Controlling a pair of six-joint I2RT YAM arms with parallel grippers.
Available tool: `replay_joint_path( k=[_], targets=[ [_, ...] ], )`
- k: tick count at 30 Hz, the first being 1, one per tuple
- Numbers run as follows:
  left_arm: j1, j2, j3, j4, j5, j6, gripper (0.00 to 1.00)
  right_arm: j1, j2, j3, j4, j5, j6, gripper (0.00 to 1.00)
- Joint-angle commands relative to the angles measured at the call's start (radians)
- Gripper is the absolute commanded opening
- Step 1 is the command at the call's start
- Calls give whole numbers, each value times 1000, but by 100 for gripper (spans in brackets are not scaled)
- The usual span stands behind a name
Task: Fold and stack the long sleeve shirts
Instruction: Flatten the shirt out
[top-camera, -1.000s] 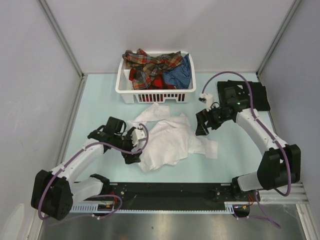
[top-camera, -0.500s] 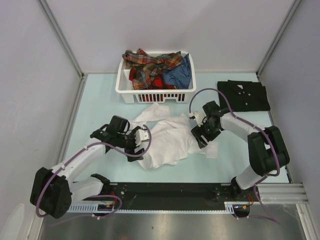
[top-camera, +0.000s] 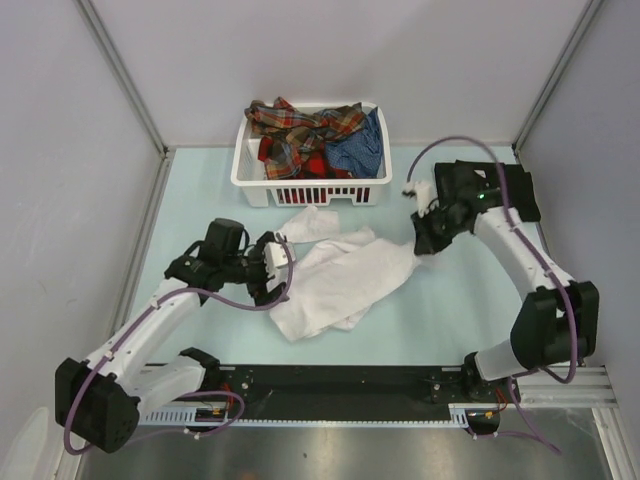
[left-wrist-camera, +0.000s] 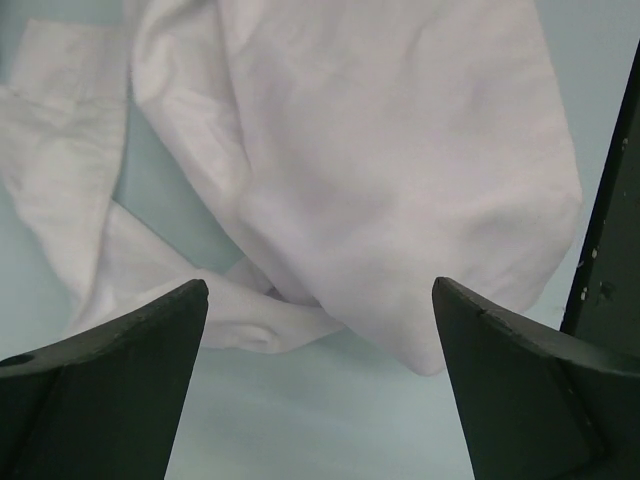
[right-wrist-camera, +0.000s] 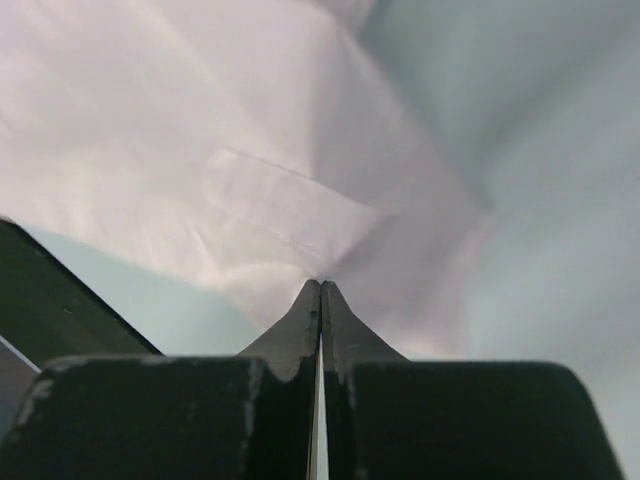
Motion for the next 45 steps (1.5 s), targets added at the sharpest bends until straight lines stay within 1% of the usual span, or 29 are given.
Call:
replay_joint_path(
  k=[1,2,4,5,8,10,12,17,18,22,24,26,27,28,30,31,32,33,34,35,36,37,38,39,40,41,42,43,45],
  targets=[
    [-31,-12,156,114,56,-74,99,-72,-52,251,-134,-322,-29,0],
    [-36,8,178,137,68,-98,99,-79,-50,269,-133,-392,-27,0],
    [-58,37,242,215,78,-183,99,-60,-26,349,-136,-436,-10,0],
    [-65,69,264,235,88,-204,100,-60,-17,387,-141,-497,-1,0],
    [-88,140,342,326,107,-301,100,-57,41,542,-144,-562,19,0],
    [-97,178,394,379,150,-384,100,-34,75,645,-142,-573,22,0],
    [-117,223,419,410,165,-462,100,18,120,696,-131,-577,19,0],
    [-140,284,471,487,171,-566,99,145,194,847,-125,-573,1,0],
    [-143,292,472,496,177,-609,99,163,213,864,-125,-565,-9,0],
    [-151,272,448,538,253,-687,100,210,253,955,-124,-539,-19,0],
    [-154,249,430,564,262,-741,99,225,264,998,-128,-548,-27,0],
    [-154,225,416,578,242,-760,97,248,270,1013,-133,-560,-39,0],
    [-154,218,411,579,234,-769,95,262,270,1024,-135,-563,-42,0],
    [-153,211,407,572,221,-767,90,271,269,1027,-135,-565,-44,0],
    [-151,186,402,564,164,-766,85,312,267,1032,-133,-542,-48,0],
    [-153,180,403,550,133,-766,75,325,267,1032,-130,-527,-50,0],
    [-151,177,405,542,109,-767,67,337,272,1035,-127,-514,-53,0],
    [-151,172,409,532,40,-766,57,352,273,1038,-127,-514,-50,0],
    [-151,172,426,501,11,-766,31,358,276,1040,-124,-514,-44,0],
    [-144,174,437,486,-6,-764,12,361,283,1043,-109,-501,-24,0],
    [-136,172,455,476,-37,-778,0,363,287,1046,-96,-478,-4,0],
    [-125,169,463,476,-39,-795,0,358,284,1047,-45,-435,22,4],
    [-99,165,472,479,-42,-815,0,352,270,1020,-6,-333,54,31],
    [-85,162,494,489,-78,-857,0,333,245,991,43,-288,120,52],
    [-75,153,509,484,-139,-874,0,267,218,937,183,-262,170,70],
    [-56,149,527,481,-190,-893,0,215,183,814,270,-278,222,98],
    [-48,149,569,484,-227,-916,0,163,105,732,360,-304,348,100],
    [-45,155,596,482,-337,-925,0,66,71,661,536,-327,405,100],
    [-45,178,688,484,-445,-945,0,6,20,513,617,-381,470,100]
  ],
)
